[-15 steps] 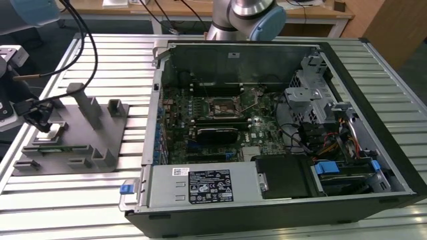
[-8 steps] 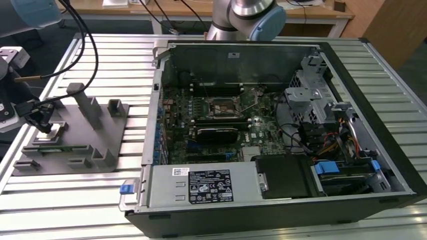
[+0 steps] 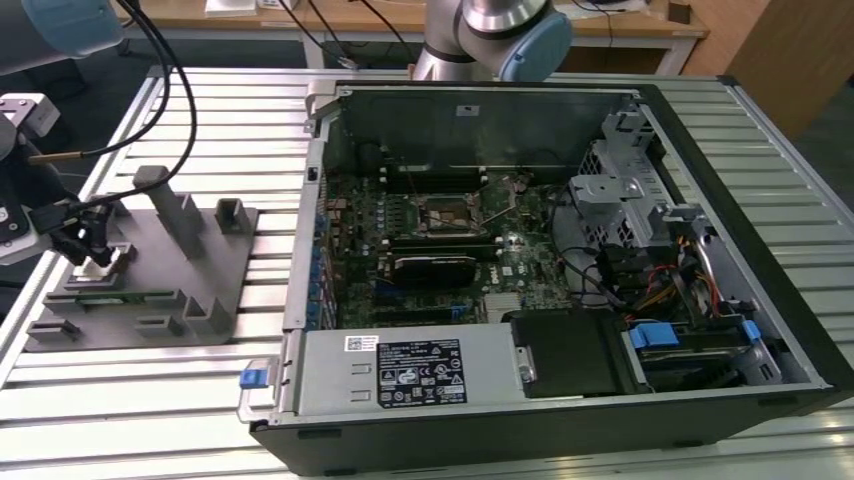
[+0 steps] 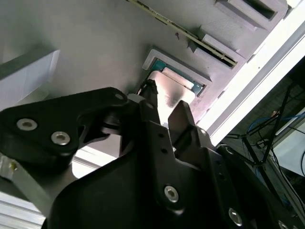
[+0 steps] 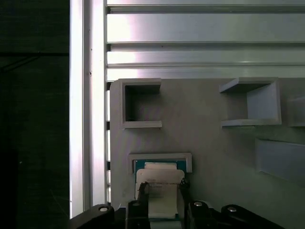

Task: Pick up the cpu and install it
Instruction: 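Pick up the cpu and move it towards the insertion slot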

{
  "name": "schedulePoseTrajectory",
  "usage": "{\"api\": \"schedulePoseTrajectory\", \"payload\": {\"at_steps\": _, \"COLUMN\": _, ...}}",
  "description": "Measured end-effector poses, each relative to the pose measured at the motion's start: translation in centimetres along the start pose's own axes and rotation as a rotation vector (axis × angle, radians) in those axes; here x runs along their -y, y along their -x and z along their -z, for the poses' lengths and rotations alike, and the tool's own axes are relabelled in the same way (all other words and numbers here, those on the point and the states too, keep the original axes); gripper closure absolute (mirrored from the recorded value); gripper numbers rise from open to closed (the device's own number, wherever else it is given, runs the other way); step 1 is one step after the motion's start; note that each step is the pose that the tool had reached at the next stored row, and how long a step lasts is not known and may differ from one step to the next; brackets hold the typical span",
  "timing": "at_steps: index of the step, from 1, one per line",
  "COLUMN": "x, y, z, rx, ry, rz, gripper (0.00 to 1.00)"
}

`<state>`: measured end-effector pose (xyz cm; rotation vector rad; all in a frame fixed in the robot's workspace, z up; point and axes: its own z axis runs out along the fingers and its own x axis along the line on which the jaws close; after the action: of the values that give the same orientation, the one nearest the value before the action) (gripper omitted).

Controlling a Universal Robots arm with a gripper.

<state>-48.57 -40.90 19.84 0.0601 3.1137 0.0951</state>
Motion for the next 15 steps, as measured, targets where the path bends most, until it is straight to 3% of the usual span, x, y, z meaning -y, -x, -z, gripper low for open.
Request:
{"api": "schedulePoseTrajectory", "payload": {"at_steps": 3, "x": 0.0, "y": 0.0, "z": -0.01, "rx": 0.0, "ry": 0.0, "rz": 0.0, "gripper": 0.53}}
{"api": "schedulePoseTrajectory", "payload": {"at_steps": 6, "x": 0.0, "y": 0.0, "z": -0.01, "rx": 0.0, "ry": 0.0, "rz": 0.0, "gripper": 0.47}}
{"api": "schedulePoseTrajectory", "payload": {"at_steps": 7, "x": 0.0, "y": 0.0, "z": -0.02, "rx": 0.0, "ry": 0.0, "rz": 0.0, "gripper": 0.41}}
{"api": "schedulePoseTrajectory", "payload": {"at_steps": 15, "x": -0.11, "y": -0.06, "z": -0.41, "rx": -0.0016, "ry": 0.0006, "rz": 0.025, "gripper": 0.41}}
